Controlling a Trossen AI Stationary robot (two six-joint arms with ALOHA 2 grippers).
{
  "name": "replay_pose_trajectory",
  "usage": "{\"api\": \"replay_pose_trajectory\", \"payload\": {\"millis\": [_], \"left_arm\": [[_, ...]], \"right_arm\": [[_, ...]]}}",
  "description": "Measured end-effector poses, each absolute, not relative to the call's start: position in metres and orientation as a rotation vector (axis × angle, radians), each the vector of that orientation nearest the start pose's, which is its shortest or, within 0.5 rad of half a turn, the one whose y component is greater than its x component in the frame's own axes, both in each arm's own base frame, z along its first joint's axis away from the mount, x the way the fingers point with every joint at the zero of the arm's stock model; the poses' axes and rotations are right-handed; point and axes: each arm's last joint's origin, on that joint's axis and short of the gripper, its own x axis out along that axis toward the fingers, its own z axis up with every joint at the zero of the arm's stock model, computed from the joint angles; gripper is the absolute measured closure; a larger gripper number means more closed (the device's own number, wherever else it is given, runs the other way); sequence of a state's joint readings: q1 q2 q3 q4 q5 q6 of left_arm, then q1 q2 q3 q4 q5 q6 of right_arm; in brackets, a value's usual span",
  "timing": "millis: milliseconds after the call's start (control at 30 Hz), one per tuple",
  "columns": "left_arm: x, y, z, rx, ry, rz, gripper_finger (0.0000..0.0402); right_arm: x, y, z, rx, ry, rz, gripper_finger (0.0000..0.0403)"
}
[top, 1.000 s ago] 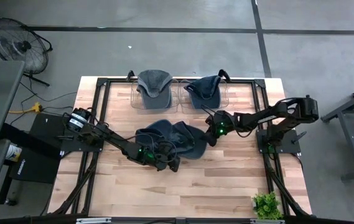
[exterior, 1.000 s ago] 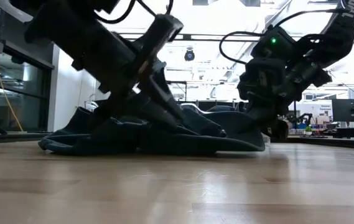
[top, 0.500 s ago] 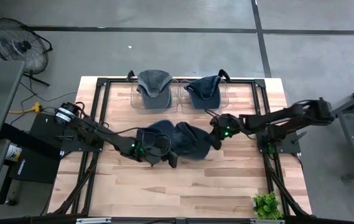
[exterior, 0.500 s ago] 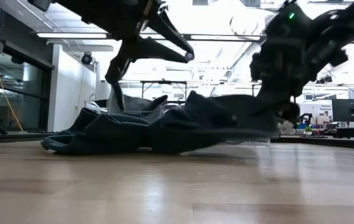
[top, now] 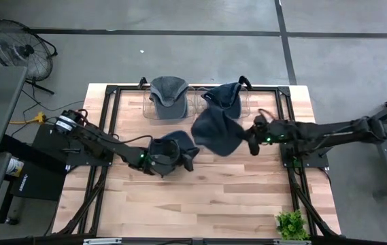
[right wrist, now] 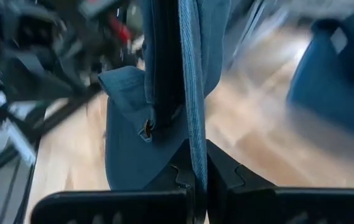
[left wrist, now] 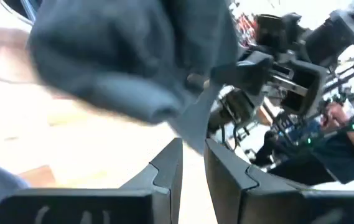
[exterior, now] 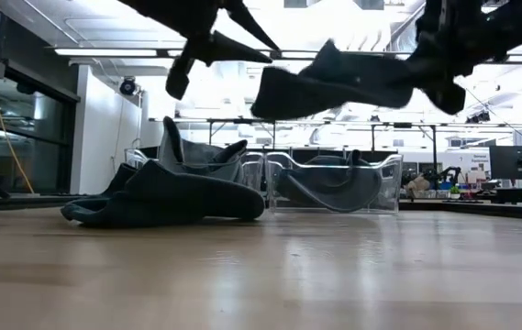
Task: Pick & Place hat
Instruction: Put the dark blue cap into the right transparent bin
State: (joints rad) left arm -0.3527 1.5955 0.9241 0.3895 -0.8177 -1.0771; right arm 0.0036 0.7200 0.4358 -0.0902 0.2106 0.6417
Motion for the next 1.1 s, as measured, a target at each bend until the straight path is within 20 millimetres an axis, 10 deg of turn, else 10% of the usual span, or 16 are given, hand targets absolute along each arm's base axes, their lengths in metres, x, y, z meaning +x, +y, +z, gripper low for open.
{"api": "replay_pose_trajectory", "payload": {"millis": [600,1100], "left_arm": [[0.348,-0.024,0.263,-0.945,-0.218,0.393,0.0328],[0.348,0.006,0.277,-0.900,-0.370,0.400,0.0141]], "right_arm": [[0.142,-0.014,0.267,0.331,-0.035,-0.504,0.0401],[0.141,-0.028,0.272,0.339,-0.095,-0.569,0.0401]]}}
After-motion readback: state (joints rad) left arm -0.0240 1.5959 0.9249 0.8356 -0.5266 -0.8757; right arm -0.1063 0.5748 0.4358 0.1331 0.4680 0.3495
